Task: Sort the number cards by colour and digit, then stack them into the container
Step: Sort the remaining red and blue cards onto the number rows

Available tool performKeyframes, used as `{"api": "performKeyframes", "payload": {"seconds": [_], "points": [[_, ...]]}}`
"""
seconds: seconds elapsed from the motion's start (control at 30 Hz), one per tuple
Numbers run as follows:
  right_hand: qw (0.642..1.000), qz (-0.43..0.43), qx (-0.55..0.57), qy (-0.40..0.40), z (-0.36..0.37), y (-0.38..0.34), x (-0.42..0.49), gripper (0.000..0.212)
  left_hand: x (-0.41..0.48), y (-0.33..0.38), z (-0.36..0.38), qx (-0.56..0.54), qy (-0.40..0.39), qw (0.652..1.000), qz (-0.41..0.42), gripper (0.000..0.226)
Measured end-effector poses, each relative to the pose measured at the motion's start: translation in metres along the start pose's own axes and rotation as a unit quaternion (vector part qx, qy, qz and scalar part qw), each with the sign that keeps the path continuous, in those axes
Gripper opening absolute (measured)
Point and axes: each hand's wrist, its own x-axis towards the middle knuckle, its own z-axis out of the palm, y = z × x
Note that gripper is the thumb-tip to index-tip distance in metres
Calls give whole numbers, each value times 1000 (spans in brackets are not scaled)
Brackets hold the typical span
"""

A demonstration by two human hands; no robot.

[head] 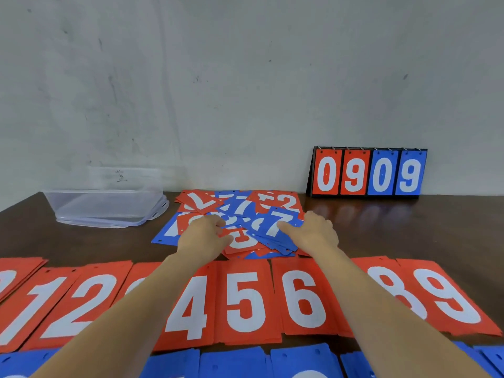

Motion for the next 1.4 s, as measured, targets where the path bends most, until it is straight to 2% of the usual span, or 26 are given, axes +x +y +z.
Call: {"api": "performKeyframes", "payload": {"seconds": [0.07, 0.17, 0.3, 0.5, 0.67, 0.77, 0.97, 1.03, 1.13, 1.27, 1.4], "points": [[1000, -5, -23, -5, 8, -10, 5, 92, 11, 3, 10, -6, -3, 1000, 3, 46], [999, 11, -43, -25, 20, -17, 12, 110, 27, 7, 27, -15, -7, 1000, 9, 49], [996, 14, -87, -32, 30, -14, 19, 116, 44, 14, 49, 2, -18, 1000, 14, 57], [998, 24, -50, -26, 33, -4, 31, 107, 63, 28, 65, 54, -27, 998, 19, 58], [999, 25, -23, -10, 36, -3, 30, 99, 72, 34, 72, 34, -28, 999, 5, 59], [998, 44, 50, 14, 37, -1, 35, 85, 78, 33, 72, 17, -36, 999, -8, 54], [965, 42, 254, 43, 35, 14, 46, 52, 77, 41, 72, -2, -1, 1000, -23, 22], [962, 31, 265, 50, 32, 21, 48, 37, 77, 40, 73, -15, 14, 999, -27, 17], [966, 31, 244, 82, 30, 30, 52, 17, 80, 34, 73, -17, 43, 999, -23, 21], [960, 47, 254, 110, 26, 40, 57, 16, 83, 23, 63, -5, 80, 997, -14, 29], [958, 34, 262, 111, 22, 43, 58, 17, 83, 17, 51, -67, 128, 989, 3, 27]]}}
